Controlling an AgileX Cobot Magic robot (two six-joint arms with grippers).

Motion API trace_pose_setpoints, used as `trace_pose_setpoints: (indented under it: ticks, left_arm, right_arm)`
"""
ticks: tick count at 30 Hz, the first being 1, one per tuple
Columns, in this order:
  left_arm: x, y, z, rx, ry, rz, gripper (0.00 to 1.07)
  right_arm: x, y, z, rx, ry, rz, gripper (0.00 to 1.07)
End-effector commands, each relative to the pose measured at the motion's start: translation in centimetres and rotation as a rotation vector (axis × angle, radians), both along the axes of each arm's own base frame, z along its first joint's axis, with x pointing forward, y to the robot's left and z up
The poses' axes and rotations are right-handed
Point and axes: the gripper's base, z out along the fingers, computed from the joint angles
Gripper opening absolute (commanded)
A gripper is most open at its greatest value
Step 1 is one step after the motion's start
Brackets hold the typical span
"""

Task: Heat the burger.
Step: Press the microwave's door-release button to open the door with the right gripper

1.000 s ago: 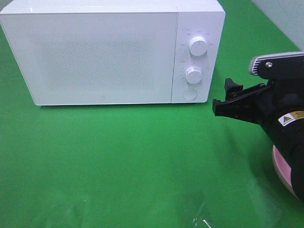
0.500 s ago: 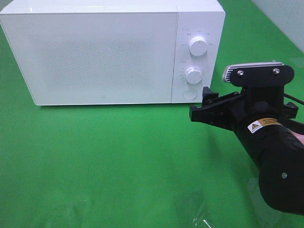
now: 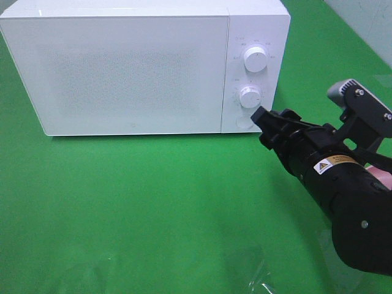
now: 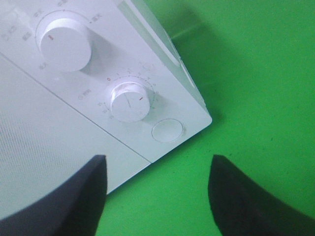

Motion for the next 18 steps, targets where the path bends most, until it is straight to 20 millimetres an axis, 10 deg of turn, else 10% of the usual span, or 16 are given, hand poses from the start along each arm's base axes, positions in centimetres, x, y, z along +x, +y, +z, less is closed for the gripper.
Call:
trace_pose_setpoints:
  ticks: [1,18]
  left_arm:
    - [-0.31,-0.04,-0.04,-0.006,-0.027,-0.007,1.00]
    - [-0.31,-0.04,-0.04,-0.006,-0.027,-0.007,1.00]
  right_arm:
    - [0.06,0.26,0.01,0.162,0.012,-0.024,0.49]
    - [-0.05,0.39,-0.37,0.666,0.088,-0.140,0.00]
